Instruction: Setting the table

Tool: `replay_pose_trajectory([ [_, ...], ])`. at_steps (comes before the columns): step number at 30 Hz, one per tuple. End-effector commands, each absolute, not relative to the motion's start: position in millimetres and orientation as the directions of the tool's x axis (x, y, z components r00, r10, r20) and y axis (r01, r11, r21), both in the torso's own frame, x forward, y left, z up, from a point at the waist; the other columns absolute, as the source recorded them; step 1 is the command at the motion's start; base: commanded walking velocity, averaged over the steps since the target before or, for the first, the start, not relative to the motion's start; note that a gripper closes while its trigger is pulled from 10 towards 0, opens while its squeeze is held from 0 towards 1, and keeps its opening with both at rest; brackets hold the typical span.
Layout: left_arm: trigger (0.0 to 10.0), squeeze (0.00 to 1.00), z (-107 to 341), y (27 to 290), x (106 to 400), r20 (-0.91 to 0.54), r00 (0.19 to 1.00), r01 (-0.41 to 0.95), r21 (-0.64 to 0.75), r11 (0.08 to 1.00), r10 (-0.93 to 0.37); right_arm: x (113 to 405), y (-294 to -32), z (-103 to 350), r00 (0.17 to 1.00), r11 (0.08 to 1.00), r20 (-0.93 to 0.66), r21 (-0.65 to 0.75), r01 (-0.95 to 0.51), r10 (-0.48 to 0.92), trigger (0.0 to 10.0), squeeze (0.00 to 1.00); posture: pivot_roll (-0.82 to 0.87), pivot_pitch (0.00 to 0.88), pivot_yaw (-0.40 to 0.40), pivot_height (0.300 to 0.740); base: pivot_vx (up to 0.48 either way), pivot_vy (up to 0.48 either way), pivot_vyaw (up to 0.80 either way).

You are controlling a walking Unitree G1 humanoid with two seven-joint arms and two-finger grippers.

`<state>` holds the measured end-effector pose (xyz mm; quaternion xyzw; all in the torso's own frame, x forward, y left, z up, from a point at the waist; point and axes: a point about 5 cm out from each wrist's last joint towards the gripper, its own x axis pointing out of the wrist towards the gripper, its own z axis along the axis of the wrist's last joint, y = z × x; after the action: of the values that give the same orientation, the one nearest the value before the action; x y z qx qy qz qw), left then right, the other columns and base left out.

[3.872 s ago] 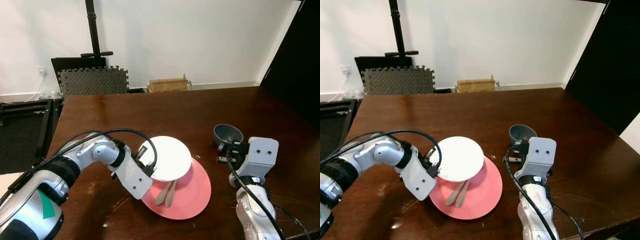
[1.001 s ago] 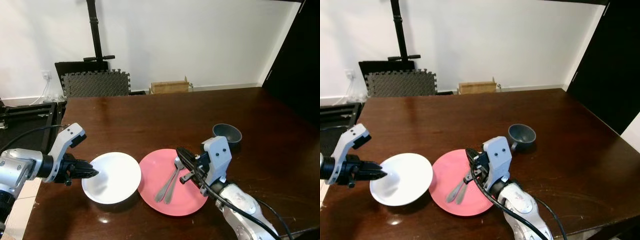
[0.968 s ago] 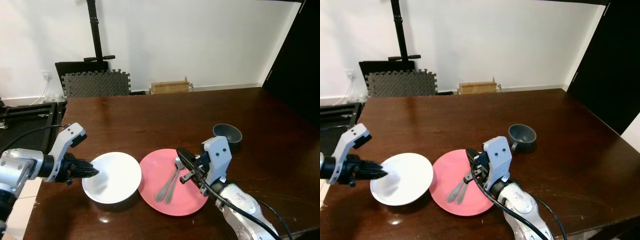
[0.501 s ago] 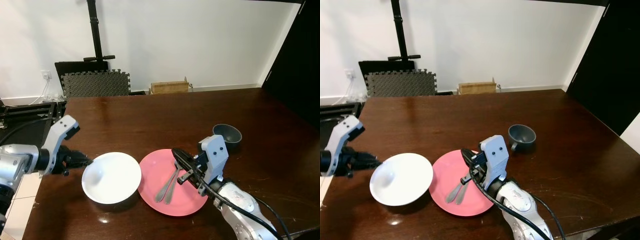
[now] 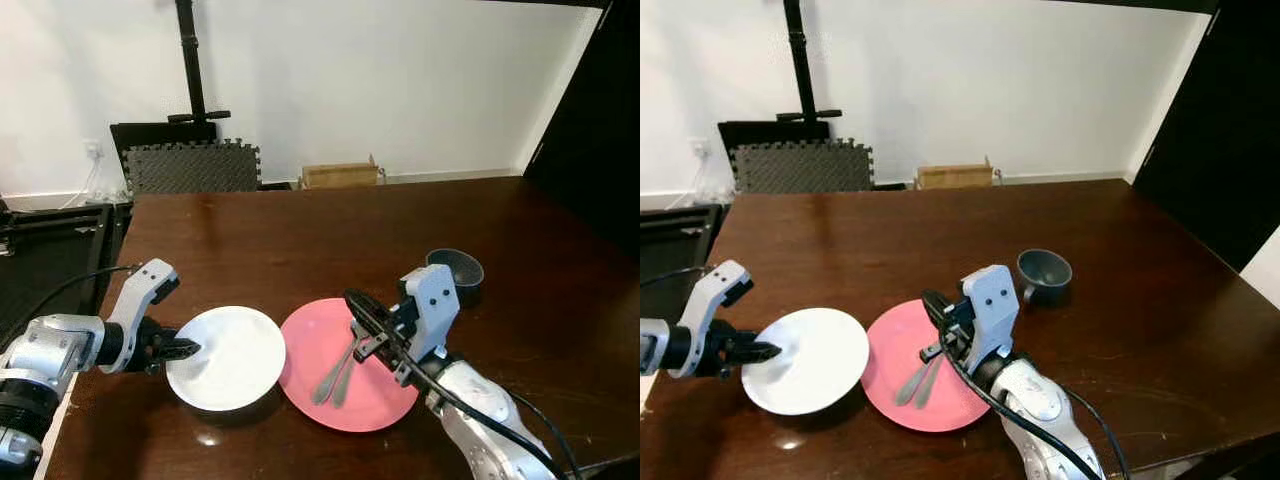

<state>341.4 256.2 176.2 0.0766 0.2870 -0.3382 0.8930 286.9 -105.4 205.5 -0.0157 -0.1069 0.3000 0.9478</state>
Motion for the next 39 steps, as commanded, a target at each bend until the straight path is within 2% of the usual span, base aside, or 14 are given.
replay_pose_trajectory([
  [1,10.0,0.0,171,257,340,-0.583,0.6,0.64,-0.062,0.766,-0.548,284,-106,205,0.797,0.819,0.196,-0.074,-0.568,0.571,10.0,0.0,0.04,0.051,0.028,0.74,0.0,0.0,0.0],
  [3,10.0,0.0,165,255,339,-0.588,0.6,0.629,-0.072,0.774,-0.542,284,-105,205,0.799,0.822,0.202,-0.068,-0.565,0.566,10.0,0.0,0.04,0.051,0.028,0.74,0.0,0.0,0.0],
  [4,4.5,0.0,161,254,338,-0.589,0.607,0.614,-0.078,0.785,-0.533,284,-105,206,0.8,0.824,0.21,-0.059,-0.563,0.562,10.0,0.0,0.04,0.051,0.028,0.74,0.0,0.0,0.0],
  [5,1.0,0.0,158,252,339,-0.587,0.618,0.6,-0.079,0.796,-0.523,284,-104,206,0.802,0.826,0.213,-0.054,-0.561,0.559,10.0,0.0,0.04,0.051,0.028,0.74,0.0,0.0,0.0],
  [6,0.0,0.0,156,251,339,-0.583,0.627,0.589,-0.081,0.804,-0.518,284,-104,206,0.802,0.827,0.216,-0.051,-0.56,0.557,10.0,0.0,0.04,0.051,0.028,0.74,0.0,0.0,0.0],
  [23,0.0,0.0,166,246,339,-0.486,0.74,0.474,-0.115,0.873,-0.466,288,-103,210,0.818,0.848,0.248,-0.031,-0.529,0.519,10.0,0.0,0.04,0.053,0.021,0.74,0.0,0.0,0.0],
  [24,2.5,0.0,172,243,340,-0.458,0.754,0.47,-0.126,0.874,-0.471,288,-104,211,0.824,0.856,0.253,-0.027,-0.517,0.506,10.0,0.0,0.04,0.054,0.022,0.74,0.0,0.0,0.0],
  [26,2.5,0.0,177,241,340,-0.438,0.763,0.467,-0.133,0.874,-0.475,289,-105,212,0.829,0.861,0.257,-0.024,-0.508,0.497,10.0,0.0,0.04,0.054,0.022,0.74,0.0,0.0,0.0],
  [27,10.0,0.0,191,236,343,-0.369,0.806,0.437,-0.154,0.886,-0.462,290,-107,213,0.842,0.876,0.271,-0.008,-0.483,0.467,10.0,0.0,0.04,0.053,0.023,0.74,0.0,0.0,0.0],
  [32,10.0,0.0,212,229,349,-0.256,0.868,0.367,-0.247,0.897,-0.425,294,-112,216,0.866,0.904,0.296,0.02,-0.427,0.403,10.0,0.0,0.05,0.052,0.016,0.74,0.0,0.0,0.0],
  [34,10.0,0.0,231,222,352,-0.161,0.912,0.303,-0.359,0.883,-0.378,297,-118,222,0.883,0.928,0.332,0.053,-0.368,0.332,10.0,0.0,0.05,0.046,0.008,0.74,0.0,0.0,0.0],
  [36,10.0,0.0,240,223,352,-0.113,0.925,0.29,-0.403,0.868,-0.362,297,-120,225,0.885,0.934,0.346,0.058,-0.352,0.312,10.0,0.0,0.05,0.045,0.004,0.74,0.0,0.0,0.0],
  [39,10.0,0.0,249,224,352,-0.066,0.94,0.282,-0.399,0.872,-0.334,297,-122,227,0.886,0.938,0.354,0.06,-0.34,0.299,10.0,0.0,0.05,0.04,0.002,0.74,0.0,0.0,0.0],
])
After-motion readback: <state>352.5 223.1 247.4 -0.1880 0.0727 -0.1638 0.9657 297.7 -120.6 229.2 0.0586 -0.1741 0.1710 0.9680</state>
